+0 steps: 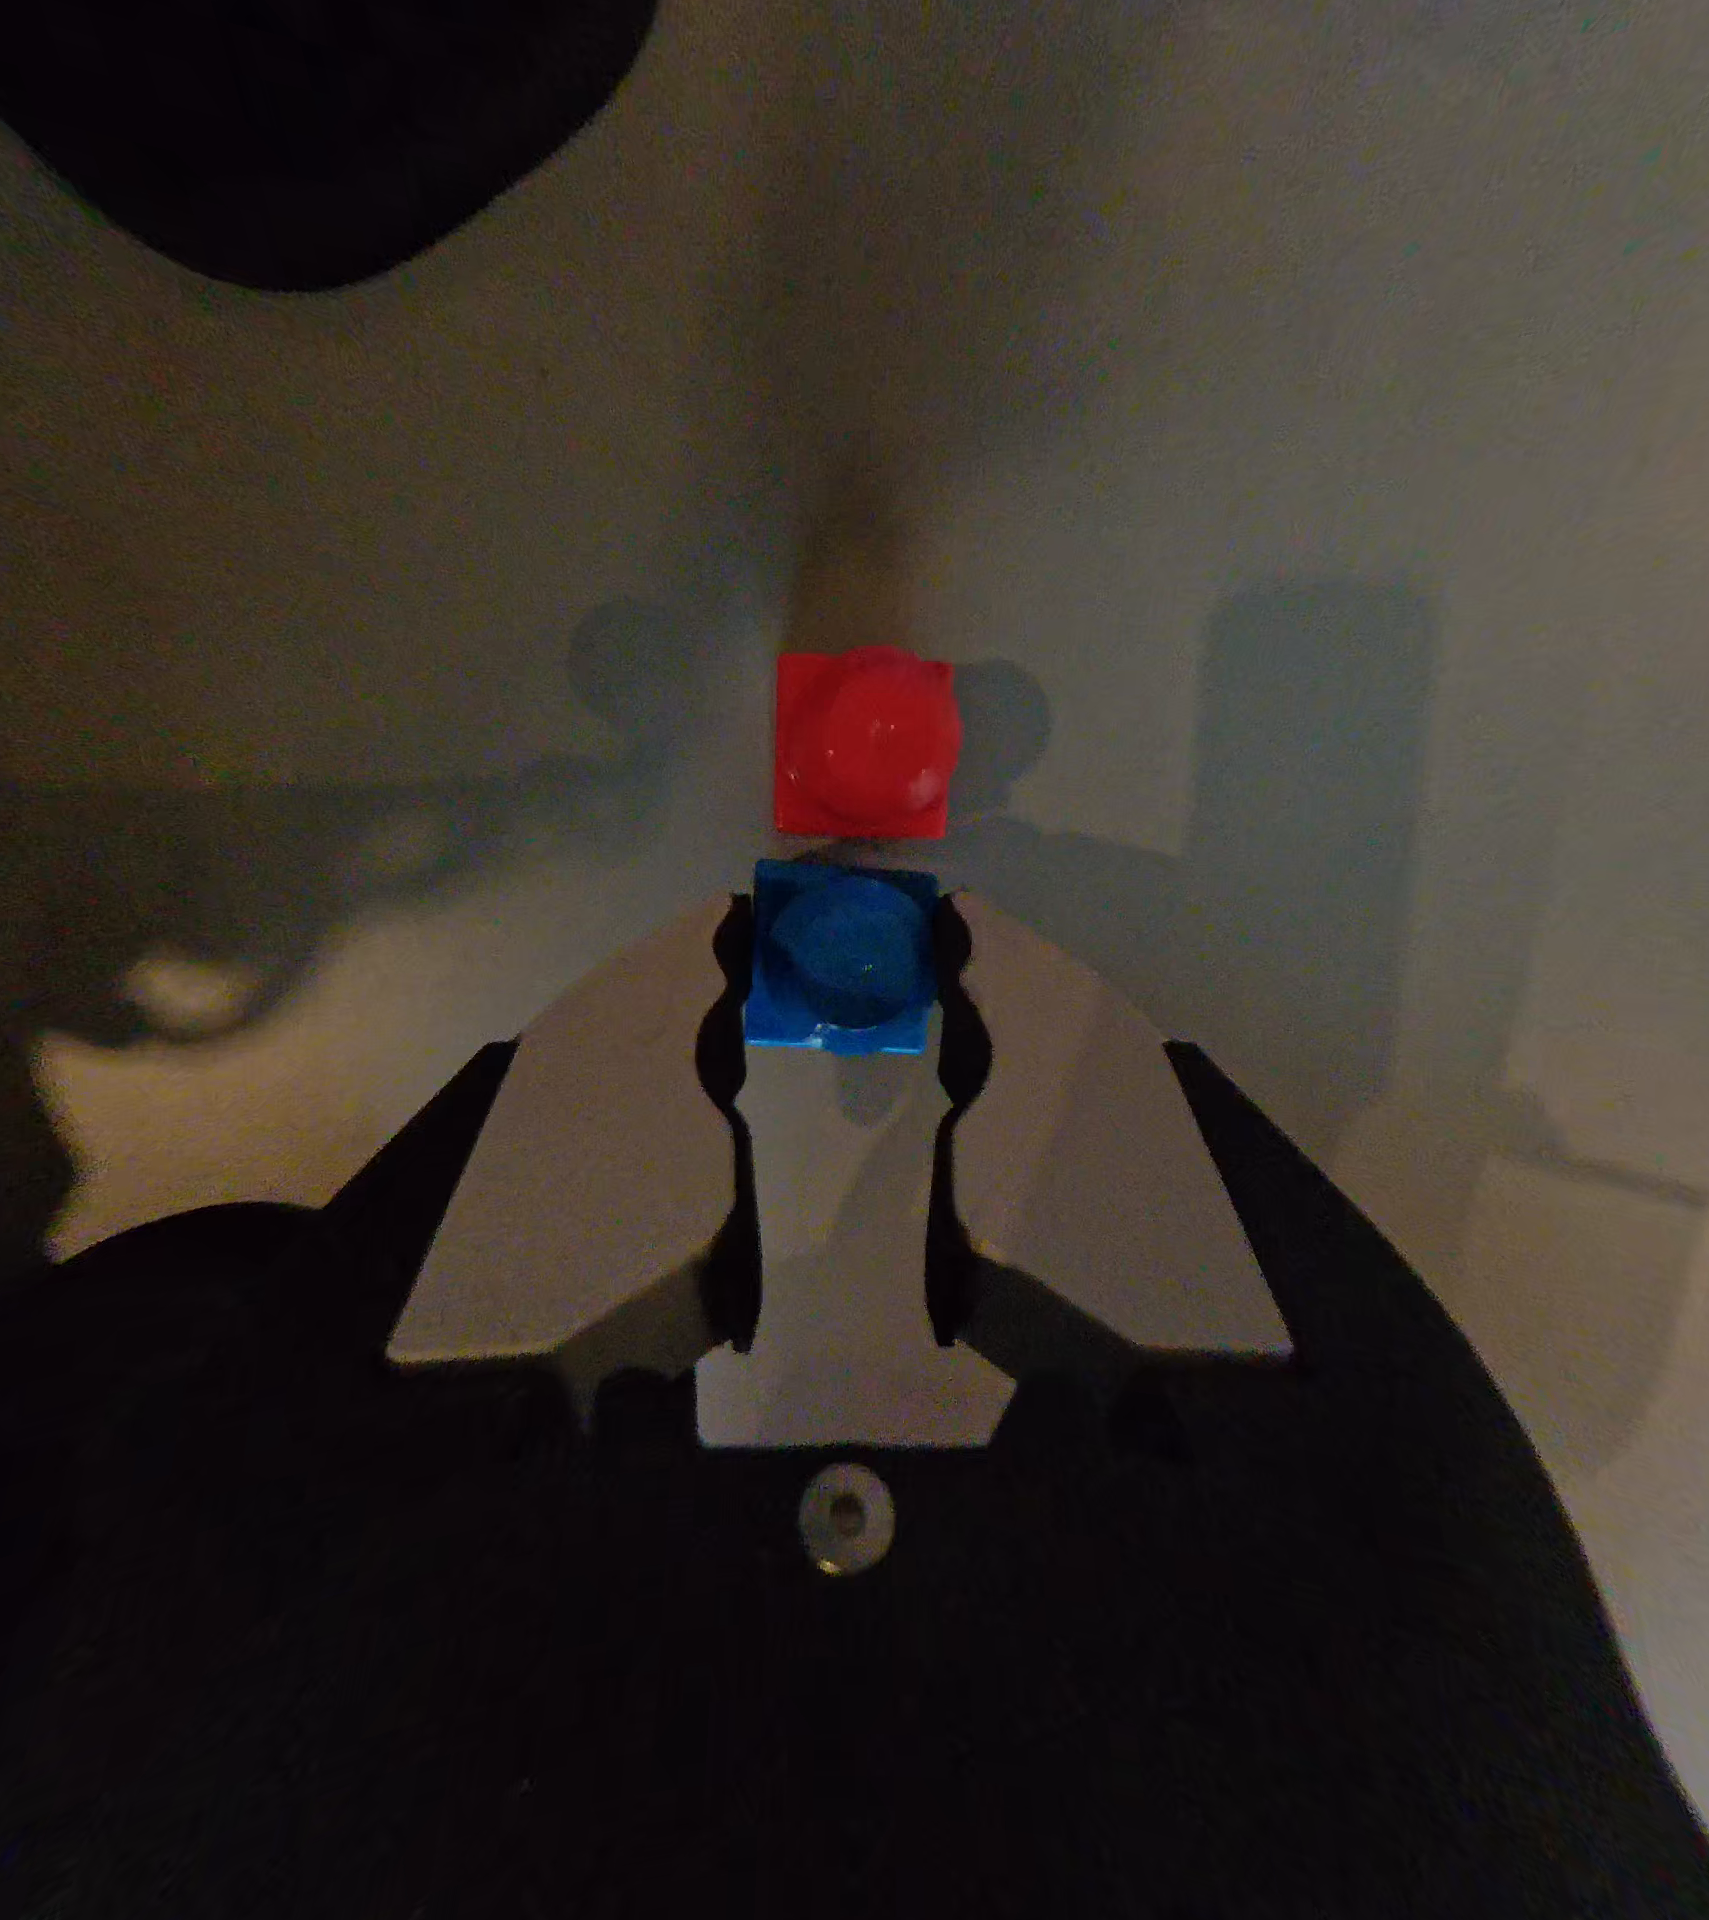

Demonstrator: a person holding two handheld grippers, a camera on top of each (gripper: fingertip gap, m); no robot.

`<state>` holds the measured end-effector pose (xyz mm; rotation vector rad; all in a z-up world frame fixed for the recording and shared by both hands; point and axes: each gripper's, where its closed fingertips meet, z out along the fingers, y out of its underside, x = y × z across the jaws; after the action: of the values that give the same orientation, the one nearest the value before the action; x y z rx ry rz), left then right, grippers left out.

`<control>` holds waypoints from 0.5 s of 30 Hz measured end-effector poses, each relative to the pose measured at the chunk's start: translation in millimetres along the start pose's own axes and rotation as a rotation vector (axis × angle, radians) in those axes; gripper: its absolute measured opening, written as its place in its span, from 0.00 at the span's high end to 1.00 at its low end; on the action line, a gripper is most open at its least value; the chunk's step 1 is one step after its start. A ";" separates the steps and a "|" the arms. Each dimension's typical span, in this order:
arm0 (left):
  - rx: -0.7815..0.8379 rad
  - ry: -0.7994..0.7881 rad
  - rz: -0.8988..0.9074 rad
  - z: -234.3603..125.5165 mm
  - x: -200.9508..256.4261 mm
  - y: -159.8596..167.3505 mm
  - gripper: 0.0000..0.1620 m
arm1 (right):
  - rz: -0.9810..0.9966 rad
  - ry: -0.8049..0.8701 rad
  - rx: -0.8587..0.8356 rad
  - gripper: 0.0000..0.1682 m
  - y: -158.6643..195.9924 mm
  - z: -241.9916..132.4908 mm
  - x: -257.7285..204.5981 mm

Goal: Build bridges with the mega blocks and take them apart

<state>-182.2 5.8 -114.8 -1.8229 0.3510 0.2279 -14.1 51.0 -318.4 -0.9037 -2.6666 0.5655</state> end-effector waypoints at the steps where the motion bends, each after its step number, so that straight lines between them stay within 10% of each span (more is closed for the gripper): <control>1: -0.001 -0.001 0.003 -0.2 0.0 -0.1 0.70 | -0.004 -0.005 0.012 0.80 -0.4 0.9 -0.2; 15: 0.000 0.000 0.010 0.8 -0.2 -0.5 0.70 | 0.007 -0.058 0.032 0.80 1.0 11.2 2.4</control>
<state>-182.2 6.7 -114.5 -1.8220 0.3600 0.2351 -19.6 50.1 -328.5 -0.9017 -2.6985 0.6439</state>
